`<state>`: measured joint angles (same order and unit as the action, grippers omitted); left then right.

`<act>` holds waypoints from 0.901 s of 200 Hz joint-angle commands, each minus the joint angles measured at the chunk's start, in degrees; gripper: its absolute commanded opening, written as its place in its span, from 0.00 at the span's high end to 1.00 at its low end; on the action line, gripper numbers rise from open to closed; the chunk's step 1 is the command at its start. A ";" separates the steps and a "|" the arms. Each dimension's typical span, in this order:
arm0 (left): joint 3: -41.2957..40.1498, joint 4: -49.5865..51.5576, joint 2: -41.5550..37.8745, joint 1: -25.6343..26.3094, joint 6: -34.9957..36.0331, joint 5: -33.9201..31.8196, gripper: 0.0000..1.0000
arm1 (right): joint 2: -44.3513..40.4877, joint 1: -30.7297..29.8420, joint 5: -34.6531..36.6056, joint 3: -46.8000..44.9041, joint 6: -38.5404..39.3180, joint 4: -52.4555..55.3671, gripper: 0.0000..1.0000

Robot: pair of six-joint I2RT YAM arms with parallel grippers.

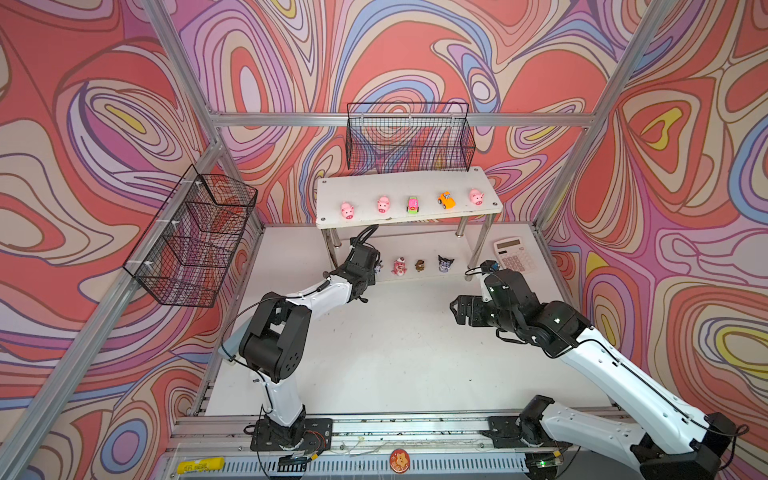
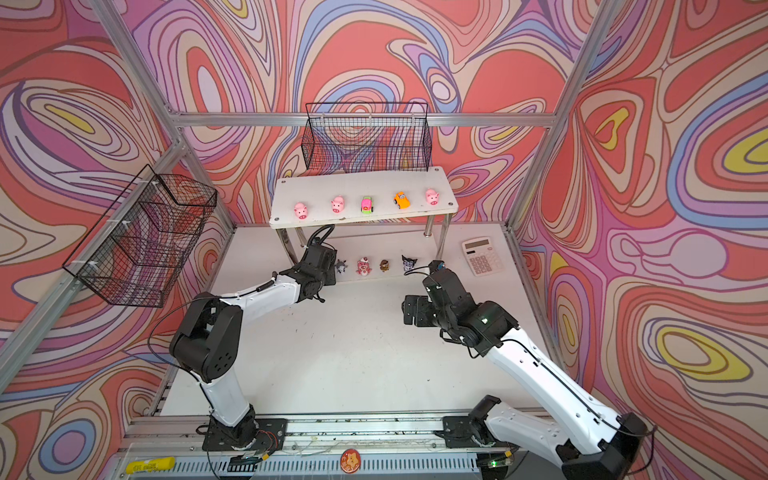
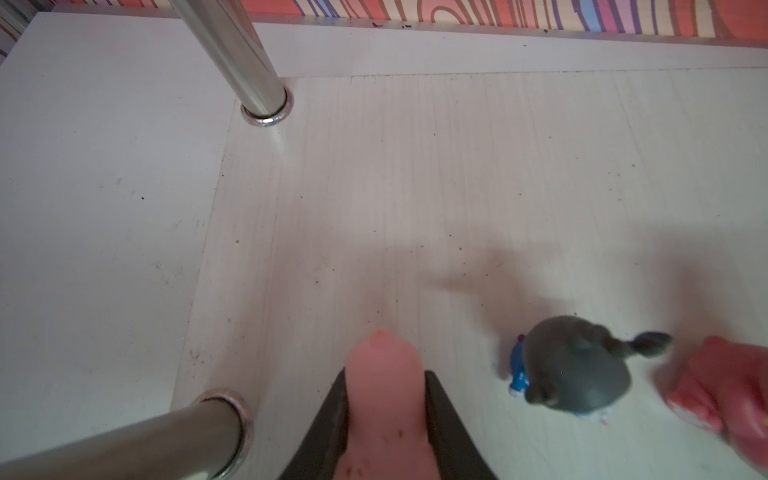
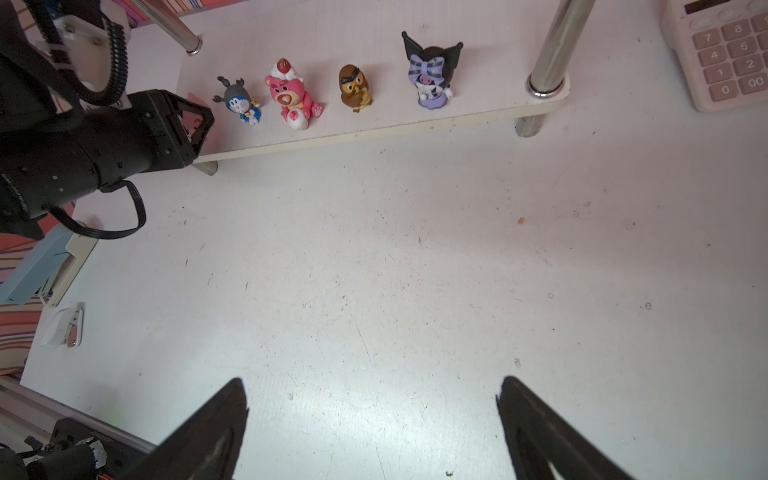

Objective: Organize plastic toys on shelves
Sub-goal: Place the plastic toy on the shelf.

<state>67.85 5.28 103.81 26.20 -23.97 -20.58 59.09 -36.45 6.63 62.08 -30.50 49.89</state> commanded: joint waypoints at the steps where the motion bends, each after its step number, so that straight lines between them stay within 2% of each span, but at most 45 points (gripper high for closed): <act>1: 1.71 -0.68 1.20 -0.46 1.01 0.07 0.70 | -0.36 -0.03 0.78 1.78 0.44 0.23 0.02; 96: 2.46 -0.39 1.72 -0.67 1.43 0.58 0.65 | -0.12 -0.03 0.73 2.65 0.66 0.65 0.01; 180: 1.84 -0.48 1.74 -1.05 1.20 1.34 0.64 | -0.20 -0.03 0.57 2.99 0.70 1.05 0.02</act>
<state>68.71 5.30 104.77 25.76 -23.53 -19.53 59.09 -36.45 6.61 63.86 -30.46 50.59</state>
